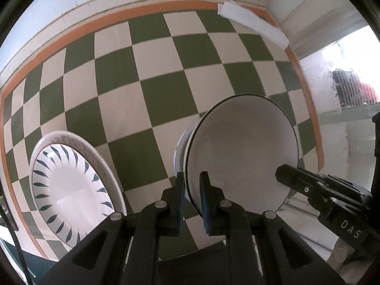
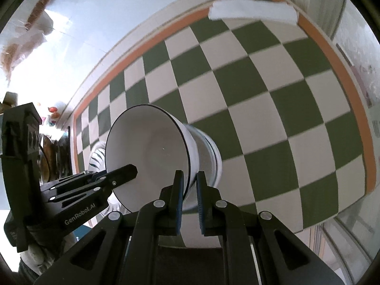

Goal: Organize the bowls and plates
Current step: 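Carry the three-bowl stack with both grippers toward the cloth center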

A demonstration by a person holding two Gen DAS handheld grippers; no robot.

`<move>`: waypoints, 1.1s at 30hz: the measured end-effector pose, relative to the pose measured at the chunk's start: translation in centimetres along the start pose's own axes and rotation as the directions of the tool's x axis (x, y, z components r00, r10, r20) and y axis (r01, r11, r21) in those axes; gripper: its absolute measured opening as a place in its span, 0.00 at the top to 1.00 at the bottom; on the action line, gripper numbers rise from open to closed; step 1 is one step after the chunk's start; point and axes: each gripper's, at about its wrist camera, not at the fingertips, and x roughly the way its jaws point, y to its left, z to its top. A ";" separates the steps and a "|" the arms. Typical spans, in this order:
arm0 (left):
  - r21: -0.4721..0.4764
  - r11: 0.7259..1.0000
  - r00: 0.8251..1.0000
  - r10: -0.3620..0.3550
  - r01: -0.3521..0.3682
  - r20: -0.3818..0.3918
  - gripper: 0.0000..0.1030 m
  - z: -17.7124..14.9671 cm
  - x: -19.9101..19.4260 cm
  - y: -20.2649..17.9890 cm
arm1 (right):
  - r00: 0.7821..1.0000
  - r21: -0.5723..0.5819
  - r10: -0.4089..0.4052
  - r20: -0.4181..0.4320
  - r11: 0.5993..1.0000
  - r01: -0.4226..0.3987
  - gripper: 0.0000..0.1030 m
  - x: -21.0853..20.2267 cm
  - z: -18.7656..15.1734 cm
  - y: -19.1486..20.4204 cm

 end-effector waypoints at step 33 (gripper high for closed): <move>0.048 0.991 0.992 0.127 -0.126 -0.009 0.89 0.2 1.8 -0.8 | 0.996 0.005 -0.058 -0.069 0.998 0.059 0.85 2.9 -0.1 -0.1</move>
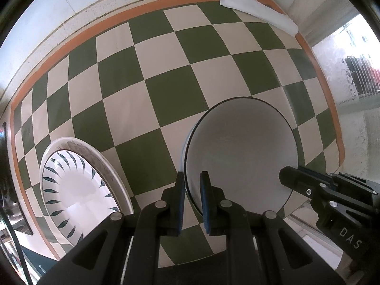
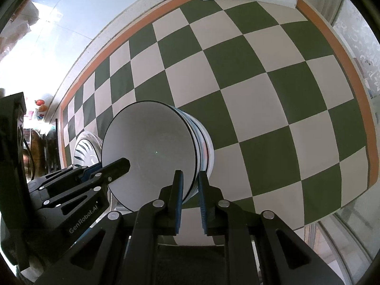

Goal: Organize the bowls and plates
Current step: 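Carry the three-bowl stack with both grippers toward the cloth center, then lower the bowl stack onto the cloth beside the plates and open both grippers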

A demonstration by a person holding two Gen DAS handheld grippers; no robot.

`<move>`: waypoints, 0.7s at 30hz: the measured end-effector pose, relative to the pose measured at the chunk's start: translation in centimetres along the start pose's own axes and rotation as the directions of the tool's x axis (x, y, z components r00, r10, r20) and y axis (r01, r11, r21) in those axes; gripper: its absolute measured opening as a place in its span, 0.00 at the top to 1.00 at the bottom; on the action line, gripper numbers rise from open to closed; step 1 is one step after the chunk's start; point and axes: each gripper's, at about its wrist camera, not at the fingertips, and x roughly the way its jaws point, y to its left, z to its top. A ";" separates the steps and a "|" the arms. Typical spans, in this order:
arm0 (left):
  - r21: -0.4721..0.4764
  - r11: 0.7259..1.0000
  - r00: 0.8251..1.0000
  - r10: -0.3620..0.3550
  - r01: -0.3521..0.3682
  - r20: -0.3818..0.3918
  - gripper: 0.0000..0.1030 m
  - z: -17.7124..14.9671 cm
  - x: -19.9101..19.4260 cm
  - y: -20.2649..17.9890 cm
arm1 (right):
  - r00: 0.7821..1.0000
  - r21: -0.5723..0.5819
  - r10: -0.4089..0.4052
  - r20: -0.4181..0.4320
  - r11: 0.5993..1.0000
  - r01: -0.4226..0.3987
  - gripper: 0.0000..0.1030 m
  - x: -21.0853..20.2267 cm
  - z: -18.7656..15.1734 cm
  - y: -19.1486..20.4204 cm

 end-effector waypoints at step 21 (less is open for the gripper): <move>0.050 0.999 0.991 -0.003 -0.003 0.134 0.39 -2.5 -7.6 0.4 | 0.990 -0.074 -0.066 0.121 0.994 0.075 0.53 -6.5 -3.6 3.0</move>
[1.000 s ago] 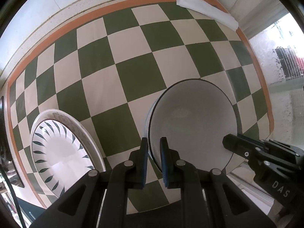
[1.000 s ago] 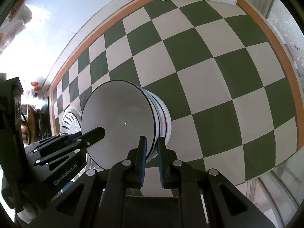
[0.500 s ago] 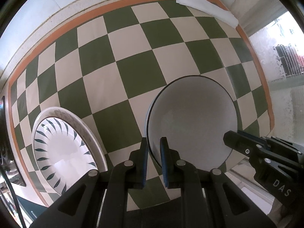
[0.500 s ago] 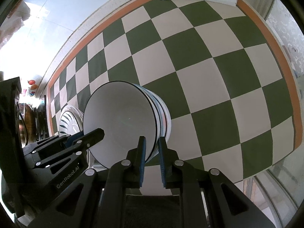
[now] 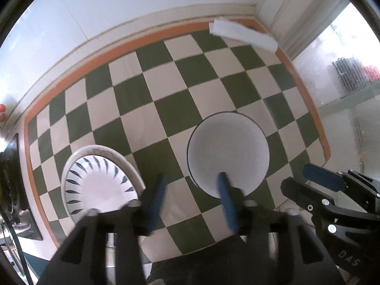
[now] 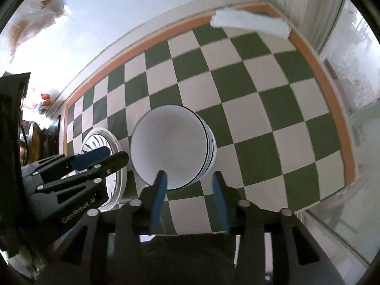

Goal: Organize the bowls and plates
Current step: 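Lower the bowl stack onto the cloth beside the plates and open both grippers, then close both grippers on the bowl stack rim and lift it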

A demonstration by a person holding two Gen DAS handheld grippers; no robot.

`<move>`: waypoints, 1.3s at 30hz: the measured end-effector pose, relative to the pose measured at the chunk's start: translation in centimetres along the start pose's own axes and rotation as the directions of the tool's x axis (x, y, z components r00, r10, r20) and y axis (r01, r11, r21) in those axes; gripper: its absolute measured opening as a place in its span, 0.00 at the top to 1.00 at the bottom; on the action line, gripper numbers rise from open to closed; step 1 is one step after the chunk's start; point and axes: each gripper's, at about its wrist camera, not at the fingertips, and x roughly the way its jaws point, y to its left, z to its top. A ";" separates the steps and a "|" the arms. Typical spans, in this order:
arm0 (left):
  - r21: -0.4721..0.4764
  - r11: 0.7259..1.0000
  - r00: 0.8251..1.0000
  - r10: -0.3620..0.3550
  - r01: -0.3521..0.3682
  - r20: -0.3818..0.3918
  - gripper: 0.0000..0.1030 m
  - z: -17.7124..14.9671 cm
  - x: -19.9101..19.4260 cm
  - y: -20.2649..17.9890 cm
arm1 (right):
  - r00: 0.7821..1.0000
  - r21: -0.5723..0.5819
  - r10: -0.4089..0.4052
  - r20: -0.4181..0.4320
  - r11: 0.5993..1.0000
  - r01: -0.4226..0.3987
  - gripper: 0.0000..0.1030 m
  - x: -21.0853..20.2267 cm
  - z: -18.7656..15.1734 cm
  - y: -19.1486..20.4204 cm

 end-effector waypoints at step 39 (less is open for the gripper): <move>-0.127 0.981 0.987 -0.139 0.149 0.085 0.01 -1.7 -2.5 4.9 | 0.988 -0.039 0.058 0.143 0.998 -0.053 0.02 -6.7 -3.5 2.0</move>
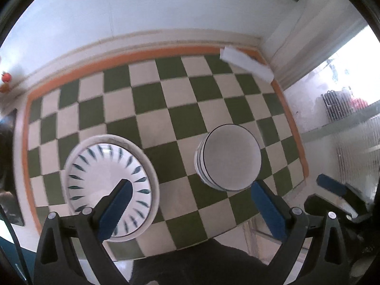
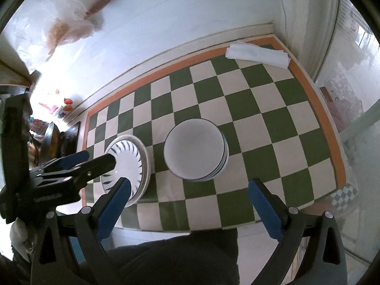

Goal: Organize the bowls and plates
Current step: 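Close both grippers on the bowl stack rim and lift it, then carry the bowl stack with both grippers over the plate stack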

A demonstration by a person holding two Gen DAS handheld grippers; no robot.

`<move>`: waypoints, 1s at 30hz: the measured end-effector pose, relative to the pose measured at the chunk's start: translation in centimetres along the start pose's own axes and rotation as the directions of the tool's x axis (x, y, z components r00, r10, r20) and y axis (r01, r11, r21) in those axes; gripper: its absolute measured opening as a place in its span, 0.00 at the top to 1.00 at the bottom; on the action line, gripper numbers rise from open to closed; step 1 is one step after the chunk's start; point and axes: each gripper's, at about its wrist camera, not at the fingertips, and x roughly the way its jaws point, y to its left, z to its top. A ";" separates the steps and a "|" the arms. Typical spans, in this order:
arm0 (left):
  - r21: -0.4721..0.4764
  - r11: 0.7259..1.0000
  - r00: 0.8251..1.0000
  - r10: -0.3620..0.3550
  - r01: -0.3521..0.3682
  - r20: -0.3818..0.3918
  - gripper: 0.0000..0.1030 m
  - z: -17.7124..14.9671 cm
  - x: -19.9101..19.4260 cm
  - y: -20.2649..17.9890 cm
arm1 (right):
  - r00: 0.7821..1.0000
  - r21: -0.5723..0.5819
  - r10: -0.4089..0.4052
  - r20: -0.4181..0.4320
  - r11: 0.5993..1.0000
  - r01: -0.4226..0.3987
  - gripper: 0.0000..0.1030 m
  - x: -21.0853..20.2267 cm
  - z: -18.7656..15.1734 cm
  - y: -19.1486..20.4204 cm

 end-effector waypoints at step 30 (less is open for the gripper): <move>-0.127 0.956 0.878 -0.292 0.263 -0.380 0.41 5.1 18.8 -0.3 | 0.898 0.365 0.366 -0.245 0.893 -0.265 0.43 22.6 1.9 -10.3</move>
